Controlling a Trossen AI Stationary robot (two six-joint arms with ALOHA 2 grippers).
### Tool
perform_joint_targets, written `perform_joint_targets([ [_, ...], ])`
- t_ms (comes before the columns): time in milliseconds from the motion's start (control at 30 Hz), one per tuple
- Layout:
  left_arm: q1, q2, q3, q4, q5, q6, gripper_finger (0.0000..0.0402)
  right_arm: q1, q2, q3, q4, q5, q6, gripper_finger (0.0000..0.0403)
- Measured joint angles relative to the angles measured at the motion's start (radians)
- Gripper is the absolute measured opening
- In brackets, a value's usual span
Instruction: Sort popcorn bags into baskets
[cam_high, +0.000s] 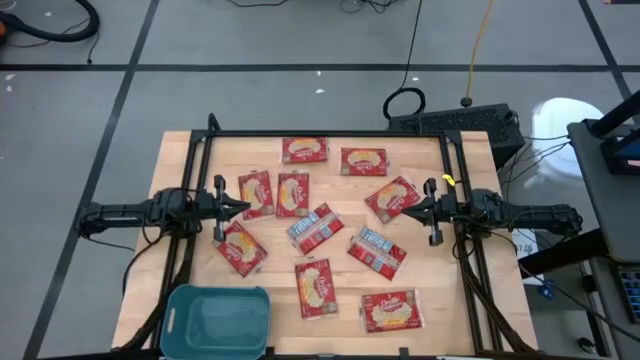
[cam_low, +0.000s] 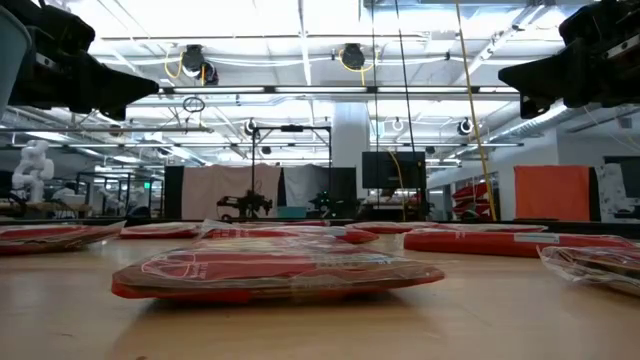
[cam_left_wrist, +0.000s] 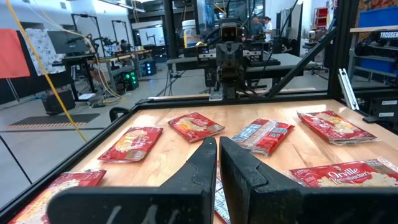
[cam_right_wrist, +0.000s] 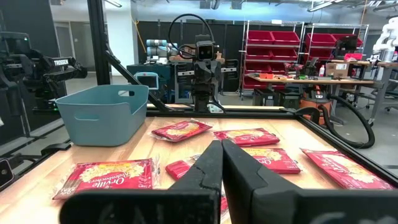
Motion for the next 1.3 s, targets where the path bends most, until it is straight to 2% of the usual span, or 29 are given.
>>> perform_joint_targets([
  [1300,0.0,0.0,0.0,0.0,0.0,0.0,0.0026,0.0,0.0,0.0,0.015,0.031,-0.011,0.0],
])
